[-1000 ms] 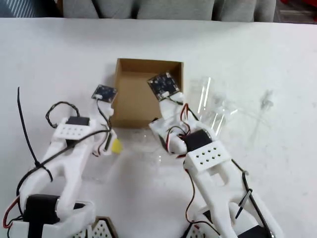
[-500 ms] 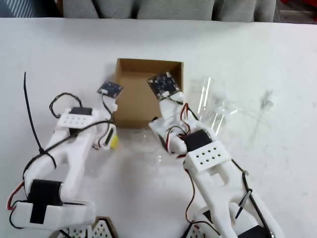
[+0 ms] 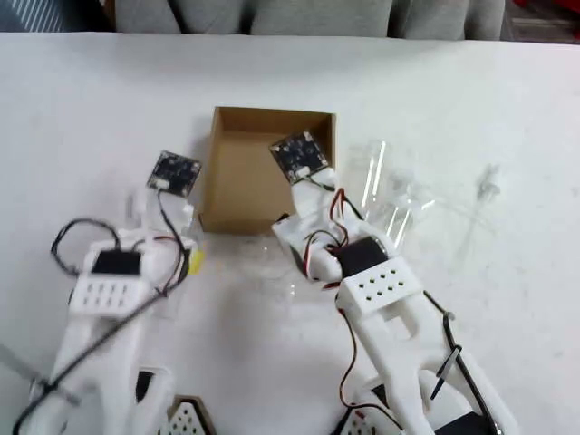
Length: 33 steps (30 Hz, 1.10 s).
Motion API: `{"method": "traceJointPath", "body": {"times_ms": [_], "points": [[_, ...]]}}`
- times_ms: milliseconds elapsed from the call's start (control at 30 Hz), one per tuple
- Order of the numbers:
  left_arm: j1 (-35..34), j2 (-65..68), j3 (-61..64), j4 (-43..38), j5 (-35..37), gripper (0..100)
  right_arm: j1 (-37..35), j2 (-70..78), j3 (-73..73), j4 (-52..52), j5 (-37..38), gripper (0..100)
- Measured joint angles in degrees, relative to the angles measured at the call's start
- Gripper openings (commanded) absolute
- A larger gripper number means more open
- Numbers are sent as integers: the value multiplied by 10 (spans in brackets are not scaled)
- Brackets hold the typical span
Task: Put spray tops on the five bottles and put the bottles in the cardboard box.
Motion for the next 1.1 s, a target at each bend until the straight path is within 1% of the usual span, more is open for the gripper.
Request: {"method": "traceJointPath", "body": {"times_ms": [100, 200, 333, 467, 533, 600, 733, 800, 833, 900, 1100], "points": [[-18, -98, 20, 0, 46, 24, 0, 0, 0, 0, 0, 66], [-56, -177, 22, -1, 119, 24, 0, 0, 0, 0, 0, 66], [-99, -241, 22, -2, 209, 23, 0, 0, 0, 0, 0, 66], [-135, -272, 46, -60, 254, 23, 0, 0, 0, 0, 0, 66], [-156, -278, 66, -105, 262, 23, 0, 0, 0, 0, 0, 66], [-196, -279, 76, -141, 264, 22, -3, 3, 0, 0, 0, 66], [-345, -279, 77, -193, 264, 23, -32, 3, 16, 0, 0, 66], [-423, -276, 68, -200, 264, 24, -40, 4, 17, -1, 0, 66], [-451, -269, 55, -196, 264, 24, -43, 4, 17, -1, 0, 66], [-473, -243, 18, -168, 260, 24, -48, 4, 18, -1, 0, 66], [-483, -84, -149, -61, 241, 24, -47, 4, 18, -1, 0, 66]]}}
